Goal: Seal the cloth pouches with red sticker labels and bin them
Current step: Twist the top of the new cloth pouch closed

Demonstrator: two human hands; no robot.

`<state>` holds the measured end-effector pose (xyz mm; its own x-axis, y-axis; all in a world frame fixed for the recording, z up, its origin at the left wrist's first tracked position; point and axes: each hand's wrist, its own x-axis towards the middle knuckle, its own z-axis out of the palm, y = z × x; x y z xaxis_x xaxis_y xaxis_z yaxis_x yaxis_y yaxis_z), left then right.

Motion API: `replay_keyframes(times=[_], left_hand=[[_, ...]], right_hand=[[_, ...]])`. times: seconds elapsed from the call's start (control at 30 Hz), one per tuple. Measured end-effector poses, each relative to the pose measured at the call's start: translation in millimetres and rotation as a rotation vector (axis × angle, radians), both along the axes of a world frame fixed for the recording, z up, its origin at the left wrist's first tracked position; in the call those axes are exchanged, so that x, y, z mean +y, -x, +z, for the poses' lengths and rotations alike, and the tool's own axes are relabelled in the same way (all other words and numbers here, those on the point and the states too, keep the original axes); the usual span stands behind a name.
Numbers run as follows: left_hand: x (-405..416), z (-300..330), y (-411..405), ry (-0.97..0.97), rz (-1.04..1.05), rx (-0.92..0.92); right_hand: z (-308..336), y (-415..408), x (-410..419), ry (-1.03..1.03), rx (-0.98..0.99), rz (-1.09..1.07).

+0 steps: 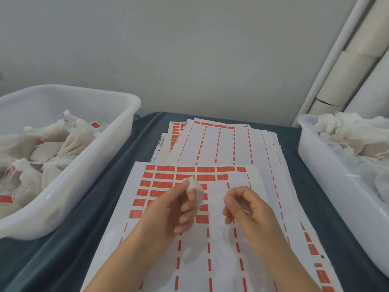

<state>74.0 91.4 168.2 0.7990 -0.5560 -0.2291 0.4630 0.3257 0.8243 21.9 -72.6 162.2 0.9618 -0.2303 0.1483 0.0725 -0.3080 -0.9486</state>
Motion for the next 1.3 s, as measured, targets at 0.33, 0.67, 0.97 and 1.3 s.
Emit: replay_keyframes(times=[0.33,0.67,0.97,1.3], left_hand=[[-14.6,4.6,-0.5,-0.526,-0.361,-0.188],[-14.5,-4.2,12.7,-0.617,-0.124,-0.698],[-12.8,-3.6,18.1,-0.475,-0.174,-0.745],[-11.8,-3.2,17.0,-0.462,-0.185,-0.695]], right_hand=[[-8.8,9.1,16.9,0.190,-0.247,0.121],[-6.8,5.9,10.7,0.114,-0.116,-0.028],[5.8,2.6,4.5,-0.142,0.055,0.082],[6.4,4.7,-0.7,-0.080,0.087,0.099]])
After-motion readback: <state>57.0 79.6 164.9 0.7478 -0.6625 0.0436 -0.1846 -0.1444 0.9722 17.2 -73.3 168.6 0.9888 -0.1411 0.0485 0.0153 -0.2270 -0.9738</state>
